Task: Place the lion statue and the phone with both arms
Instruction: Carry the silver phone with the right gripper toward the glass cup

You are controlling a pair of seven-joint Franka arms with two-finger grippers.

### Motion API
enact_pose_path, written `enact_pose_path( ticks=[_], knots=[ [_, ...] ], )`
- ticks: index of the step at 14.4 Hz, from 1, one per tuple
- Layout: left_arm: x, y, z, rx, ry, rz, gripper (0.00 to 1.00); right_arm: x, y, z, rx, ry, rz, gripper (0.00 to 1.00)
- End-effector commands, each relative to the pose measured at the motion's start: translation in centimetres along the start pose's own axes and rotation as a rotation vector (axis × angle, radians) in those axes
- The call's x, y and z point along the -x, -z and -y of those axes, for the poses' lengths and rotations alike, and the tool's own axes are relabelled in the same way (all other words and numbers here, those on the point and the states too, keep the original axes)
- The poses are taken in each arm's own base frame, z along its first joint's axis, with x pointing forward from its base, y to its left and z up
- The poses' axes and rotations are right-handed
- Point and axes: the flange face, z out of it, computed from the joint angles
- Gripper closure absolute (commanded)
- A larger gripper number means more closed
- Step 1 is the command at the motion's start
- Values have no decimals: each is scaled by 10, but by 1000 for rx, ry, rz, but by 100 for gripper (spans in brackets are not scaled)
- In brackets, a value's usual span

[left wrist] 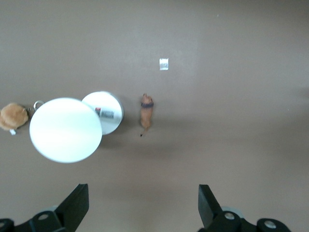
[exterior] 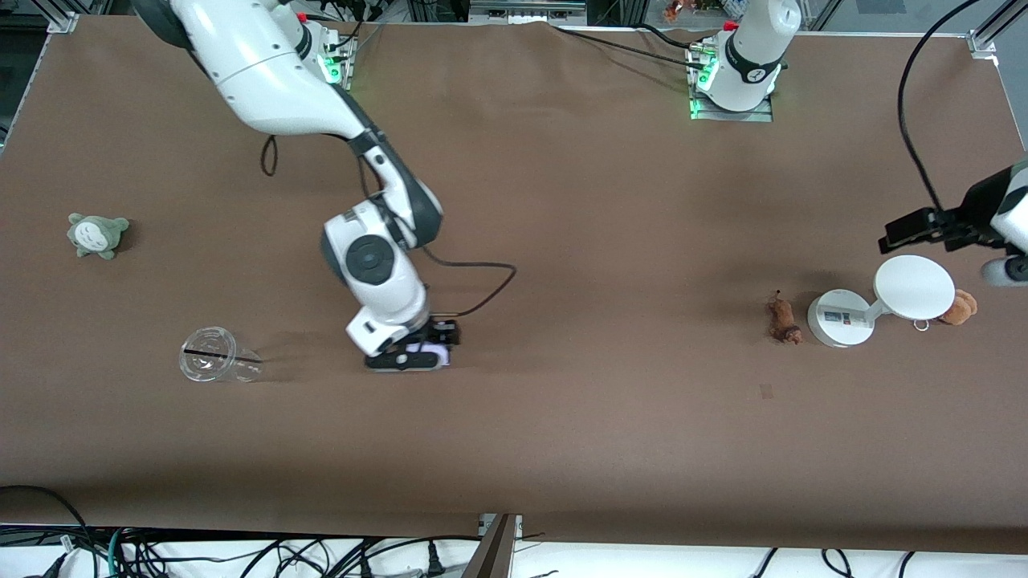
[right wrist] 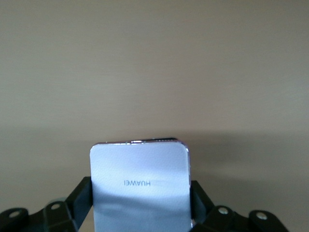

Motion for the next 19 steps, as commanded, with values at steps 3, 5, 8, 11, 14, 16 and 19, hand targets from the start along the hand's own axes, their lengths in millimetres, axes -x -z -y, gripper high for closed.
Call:
enact_pose_path(
  ticks=[3,5,8,11,14,16,19],
  knots=[
    [20,8,8,-25,8,32,0,0,5,-96,12,154,50,51],
    [19,3,10,-46,5,42,0,0,-2,-132,-12,198,68,49],
    [9,-9,11,-50,9,63,0,-1,-19,-160,-37,226,49,49],
    [7,-11,8,-40,7,63,0,5,-33,-161,-41,222,34,40],
    [7,-10,12,-40,7,61,0,9,-40,-162,-56,186,50,39],
    [6,-9,25,-34,22,58,0,10,-40,-163,-63,173,54,21],
    [4,-11,35,-33,36,59,0,8,-33,-167,-57,169,51,11]
  ],
)
